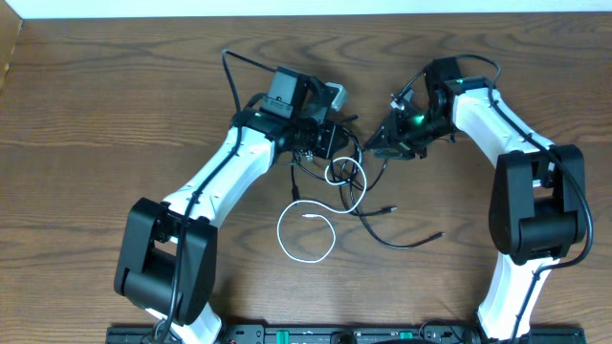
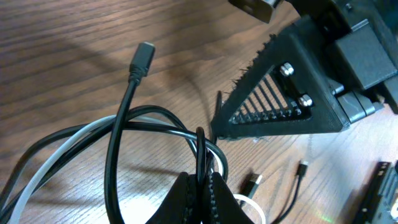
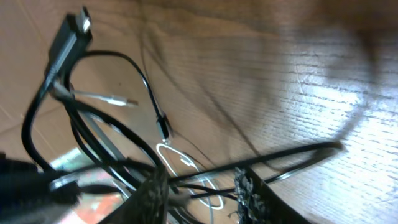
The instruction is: Untangle cables
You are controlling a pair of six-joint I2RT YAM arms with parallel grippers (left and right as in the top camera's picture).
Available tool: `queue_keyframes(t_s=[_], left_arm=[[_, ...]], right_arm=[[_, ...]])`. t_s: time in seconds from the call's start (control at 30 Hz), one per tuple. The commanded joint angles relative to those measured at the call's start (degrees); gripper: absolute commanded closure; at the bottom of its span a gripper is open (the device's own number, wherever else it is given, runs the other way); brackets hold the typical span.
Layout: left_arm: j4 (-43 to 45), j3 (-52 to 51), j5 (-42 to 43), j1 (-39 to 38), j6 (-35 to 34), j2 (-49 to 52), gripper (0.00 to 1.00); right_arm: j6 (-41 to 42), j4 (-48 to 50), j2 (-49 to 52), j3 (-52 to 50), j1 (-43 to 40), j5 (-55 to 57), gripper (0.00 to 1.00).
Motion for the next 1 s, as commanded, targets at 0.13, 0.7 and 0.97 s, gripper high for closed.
queue_keyframes(t_s=[0.13, 0.7, 0.97], left_arm=[[1.84, -0.68, -1.68, -2.54, 1.05, 0.55, 0.92], [0.98, -0.68, -7.76, -2.69, 0.79, 0.55, 0.93], [-5.07, -0.76, -14.36, -2.69, 1.81, 0.55, 0.92]], right_arm=[[18.34, 0.15, -1.86, -0.42, 2.99, 6.36, 0.57], [24.44, 4.39, -1.86, -0.42, 4.39, 16.39, 0.99], [19.17, 3.98, -1.86, -0.42, -1.64, 15.78, 0.99]])
